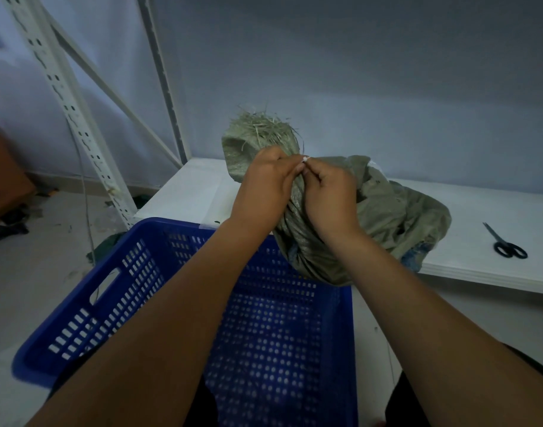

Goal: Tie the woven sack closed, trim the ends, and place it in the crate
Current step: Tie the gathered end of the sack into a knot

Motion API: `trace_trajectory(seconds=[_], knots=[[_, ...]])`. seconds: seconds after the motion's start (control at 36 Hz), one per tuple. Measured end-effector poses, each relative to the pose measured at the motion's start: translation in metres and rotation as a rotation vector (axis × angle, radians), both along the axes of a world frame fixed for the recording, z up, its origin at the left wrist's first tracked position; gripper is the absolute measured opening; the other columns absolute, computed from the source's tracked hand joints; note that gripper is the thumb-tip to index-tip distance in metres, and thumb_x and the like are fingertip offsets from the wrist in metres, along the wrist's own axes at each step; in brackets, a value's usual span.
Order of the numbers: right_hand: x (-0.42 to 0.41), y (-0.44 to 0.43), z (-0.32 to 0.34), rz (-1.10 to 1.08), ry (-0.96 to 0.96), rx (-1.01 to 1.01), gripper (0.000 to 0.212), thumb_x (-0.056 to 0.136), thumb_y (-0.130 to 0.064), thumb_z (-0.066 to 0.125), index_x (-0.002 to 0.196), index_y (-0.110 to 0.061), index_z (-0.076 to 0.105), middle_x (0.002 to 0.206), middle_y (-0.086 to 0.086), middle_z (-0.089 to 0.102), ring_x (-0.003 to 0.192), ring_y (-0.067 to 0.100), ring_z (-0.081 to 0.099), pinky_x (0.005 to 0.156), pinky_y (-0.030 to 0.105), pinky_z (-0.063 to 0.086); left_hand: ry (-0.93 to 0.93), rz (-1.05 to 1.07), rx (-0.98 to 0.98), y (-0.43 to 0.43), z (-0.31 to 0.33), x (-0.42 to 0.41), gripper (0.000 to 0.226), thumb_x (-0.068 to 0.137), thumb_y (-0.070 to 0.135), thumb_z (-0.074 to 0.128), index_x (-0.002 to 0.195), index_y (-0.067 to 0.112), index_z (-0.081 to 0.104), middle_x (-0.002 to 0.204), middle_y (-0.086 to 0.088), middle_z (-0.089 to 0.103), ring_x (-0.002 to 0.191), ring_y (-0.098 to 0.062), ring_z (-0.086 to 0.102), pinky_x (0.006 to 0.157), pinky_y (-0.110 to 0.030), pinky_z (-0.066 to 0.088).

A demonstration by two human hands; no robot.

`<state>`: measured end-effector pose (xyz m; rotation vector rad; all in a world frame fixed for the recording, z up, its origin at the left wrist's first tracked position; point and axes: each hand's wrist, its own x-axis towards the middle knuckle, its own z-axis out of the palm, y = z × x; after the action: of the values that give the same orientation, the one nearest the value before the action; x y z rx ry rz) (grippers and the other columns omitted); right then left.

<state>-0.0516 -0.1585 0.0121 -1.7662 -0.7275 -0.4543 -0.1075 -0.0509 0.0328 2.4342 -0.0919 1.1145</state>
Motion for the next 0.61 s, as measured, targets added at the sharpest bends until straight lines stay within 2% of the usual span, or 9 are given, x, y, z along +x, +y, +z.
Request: trace_trajectory(seconds=[0.08, 0.17, 0.28, 0.31, 0.39, 0.47, 0.56, 0.61], knots=[[0.0, -0.001, -0.001, -0.032, -0.069, -0.071, 0.026, 0.099, -0.001, 0.053, 0.082, -0.007, 0.072, 0.061, -0.005, 0.054, 0.052, -0.002, 0.039, 0.053, 0.014, 0.032, 0.011, -0.012, -0.043, -0.001, 0.0, -0.001, 0.021, 0.096, 0.013, 0.057, 0.104, 0.007, 0.076, 0.075, -0.002, 0.044, 0.076, -0.016, 0.046, 0.063, -0.021, 0.03], [0.0, -0.002, 0.0, -0.059, -0.119, -0.11, 0.025, 0.097, 0.001, 0.053, 0.083, -0.006, 0.072, 0.061, -0.006, 0.053, 0.052, -0.005, 0.04, 0.054, 0.01, 0.029, 0.031, -0.01, -0.083, -0.001, 0.001, -0.001, 0.02, 0.096, 0.014, 0.059, 0.102, 0.008, 0.077, 0.076, -0.001, 0.048, 0.075, -0.015, 0.049, 0.063, -0.021, 0.033], [0.001, -0.001, 0.001, -0.053, -0.115, -0.113, 0.025, 0.097, -0.002, 0.054, 0.083, -0.005, 0.073, 0.06, -0.006, 0.053, 0.051, -0.005, 0.041, 0.053, 0.009, 0.029, 0.029, -0.016, -0.109, 0.0, 0.001, -0.001, 0.024, 0.096, 0.015, 0.06, 0.117, 0.01, 0.071, 0.094, -0.007, 0.064, 0.091, -0.017, 0.059, 0.08, -0.02, 0.043], [0.001, -0.001, 0.002, -0.049, -0.1, -0.114, 0.025, 0.098, -0.002, 0.053, 0.081, -0.005, 0.072, 0.058, -0.006, 0.052, 0.05, -0.004, 0.041, 0.052, 0.009, 0.029, 0.02, -0.014, -0.111, 0.001, 0.0, -0.001, 0.025, 0.095, 0.014, 0.06, 0.118, 0.009, 0.071, 0.097, -0.009, 0.065, 0.093, -0.018, 0.061, 0.082, -0.022, 0.046], [0.0, 0.0, 0.003, -0.026, -0.011, -0.109, 0.028, 0.098, -0.003, 0.053, 0.077, -0.01, 0.069, 0.055, -0.01, 0.049, 0.049, -0.001, 0.04, 0.05, 0.015, 0.03, -0.01, -0.003, -0.114, 0.001, 0.0, 0.0, 0.021, 0.093, 0.012, 0.063, 0.11, 0.008, 0.074, 0.089, -0.009, 0.065, 0.085, -0.019, 0.062, 0.077, -0.027, 0.051], [-0.005, 0.001, 0.005, 0.049, 0.132, -0.077, 0.026, 0.098, -0.004, 0.05, 0.085, -0.011, 0.071, 0.062, 0.003, 0.06, 0.053, 0.006, 0.044, 0.051, 0.019, 0.033, -0.024, 0.013, -0.121, 0.0, 0.0, 0.0, 0.02, 0.094, 0.012, 0.062, 0.107, 0.011, 0.076, 0.09, -0.007, 0.068, 0.085, -0.016, 0.062, 0.078, -0.023, 0.05], [-0.01, 0.004, 0.008, 0.084, 0.266, 0.066, 0.025, 0.097, -0.008, 0.05, 0.097, -0.017, 0.073, 0.069, 0.003, 0.065, 0.052, 0.006, 0.045, 0.051, 0.021, 0.036, -0.022, 0.027, -0.122, 0.0, -0.001, 0.0, 0.022, 0.094, 0.013, 0.061, 0.111, 0.013, 0.075, 0.09, -0.006, 0.069, 0.084, -0.015, 0.062, 0.077, -0.027, 0.051], [-0.01, 0.005, 0.01, 0.056, 0.312, 0.164, 0.021, 0.098, -0.014, 0.051, 0.094, -0.018, 0.071, 0.074, 0.001, 0.067, 0.061, 0.012, 0.056, 0.06, 0.029, 0.044, -0.027, 0.022, -0.115, 0.001, 0.0, 0.0, 0.023, 0.095, 0.014, 0.061, 0.112, 0.012, 0.075, 0.089, -0.006, 0.069, 0.082, -0.016, 0.062, 0.076, -0.029, 0.051]])
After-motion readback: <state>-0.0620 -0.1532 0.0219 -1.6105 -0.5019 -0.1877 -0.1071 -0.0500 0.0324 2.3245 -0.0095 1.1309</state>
